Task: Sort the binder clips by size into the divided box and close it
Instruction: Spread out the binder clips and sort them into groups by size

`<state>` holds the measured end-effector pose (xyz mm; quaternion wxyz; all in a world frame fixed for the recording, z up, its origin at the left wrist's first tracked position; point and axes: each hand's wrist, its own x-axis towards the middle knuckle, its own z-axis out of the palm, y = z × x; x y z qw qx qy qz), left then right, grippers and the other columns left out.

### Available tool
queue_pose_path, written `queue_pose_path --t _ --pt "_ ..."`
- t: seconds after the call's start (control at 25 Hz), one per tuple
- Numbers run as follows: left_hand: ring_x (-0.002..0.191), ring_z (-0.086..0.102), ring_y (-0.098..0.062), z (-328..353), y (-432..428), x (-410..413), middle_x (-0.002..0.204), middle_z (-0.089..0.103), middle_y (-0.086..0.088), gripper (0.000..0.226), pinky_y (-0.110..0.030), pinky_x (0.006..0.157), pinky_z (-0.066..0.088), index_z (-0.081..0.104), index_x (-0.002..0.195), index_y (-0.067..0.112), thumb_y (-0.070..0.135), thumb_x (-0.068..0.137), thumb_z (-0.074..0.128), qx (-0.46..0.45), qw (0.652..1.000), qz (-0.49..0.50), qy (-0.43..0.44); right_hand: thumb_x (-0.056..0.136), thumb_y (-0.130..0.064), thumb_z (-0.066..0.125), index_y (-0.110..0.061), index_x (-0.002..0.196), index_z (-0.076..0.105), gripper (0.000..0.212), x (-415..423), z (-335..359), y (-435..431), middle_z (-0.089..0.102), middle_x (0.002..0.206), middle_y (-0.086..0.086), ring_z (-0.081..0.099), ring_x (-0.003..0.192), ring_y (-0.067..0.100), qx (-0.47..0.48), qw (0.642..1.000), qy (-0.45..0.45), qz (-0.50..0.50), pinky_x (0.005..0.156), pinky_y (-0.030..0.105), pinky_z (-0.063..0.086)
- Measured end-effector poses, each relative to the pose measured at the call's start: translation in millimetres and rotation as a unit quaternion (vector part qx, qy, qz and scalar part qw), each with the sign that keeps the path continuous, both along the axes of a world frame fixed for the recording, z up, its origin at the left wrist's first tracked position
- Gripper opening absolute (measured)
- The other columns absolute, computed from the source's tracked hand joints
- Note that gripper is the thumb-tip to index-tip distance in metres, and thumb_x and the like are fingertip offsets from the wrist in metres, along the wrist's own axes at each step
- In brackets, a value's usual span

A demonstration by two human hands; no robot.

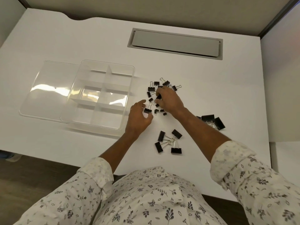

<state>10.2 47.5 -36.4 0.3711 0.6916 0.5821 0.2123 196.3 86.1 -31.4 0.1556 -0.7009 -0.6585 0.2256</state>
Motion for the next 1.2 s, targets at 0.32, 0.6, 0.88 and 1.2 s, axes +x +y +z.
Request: queue_pose_path --t 0.32,0.6,0.88,1.2 --pt "0.114 0.05 -0.018 4 1 4 0.116 0.06 0.0 0.053 -0.037 0.098 0.047 0.049 0.139 0.018 0.019 0.089 0.066 0.027 0.999 0.019 0.013 0.086 -0.027 0.078 -0.013 0.115 0.067 0.034 35 11 -16 0.072 0.112 0.011 0.073 0.093 0.018 -0.026 0.832 0.479 -0.278 0.087 0.033 0.062" --pt "0.113 0.054 -0.015 19 -7 37 0.117 0.059 0.006 0.043 -0.039 0.094 0.051 0.054 0.132 0.02 0.027 0.091 0.066 0.062 0.997 0.01 -0.053 0.095 -0.008 0.066 0.004 0.114 0.064 0.022 92 26 -43 0.066 0.1 0.01 0.073 0.094 0.032 -0.076 0.714 0.617 -0.324 0.08 0.03 0.062" --pt "0.113 0.055 -0.015 18 1 54 0.119 0.06 0.004 0.044 -0.038 0.097 0.05 0.055 0.133 0.018 0.023 0.09 0.067 0.062 0.997 0.02 -0.051 0.096 -0.015 0.068 -0.001 0.107 0.066 0.018 67 25 -44 0.062 0.104 0.013 0.069 0.106 0.033 -0.108 0.663 0.685 -0.283 0.095 0.038 0.059" --pt "0.114 0.059 -0.013 15 11 92 0.128 0.061 0.0 0.051 -0.036 0.1 0.051 0.053 0.137 0.015 0.017 0.089 0.071 0.02 0.994 -0.092 -0.062 0.084 -0.02 0.079 -0.013 0.111 0.07 0.029 134 22 -69 0.075 0.108 0.007 0.071 0.099 0.015 -0.057 0.837 0.46 -0.291 0.089 0.031 0.057"
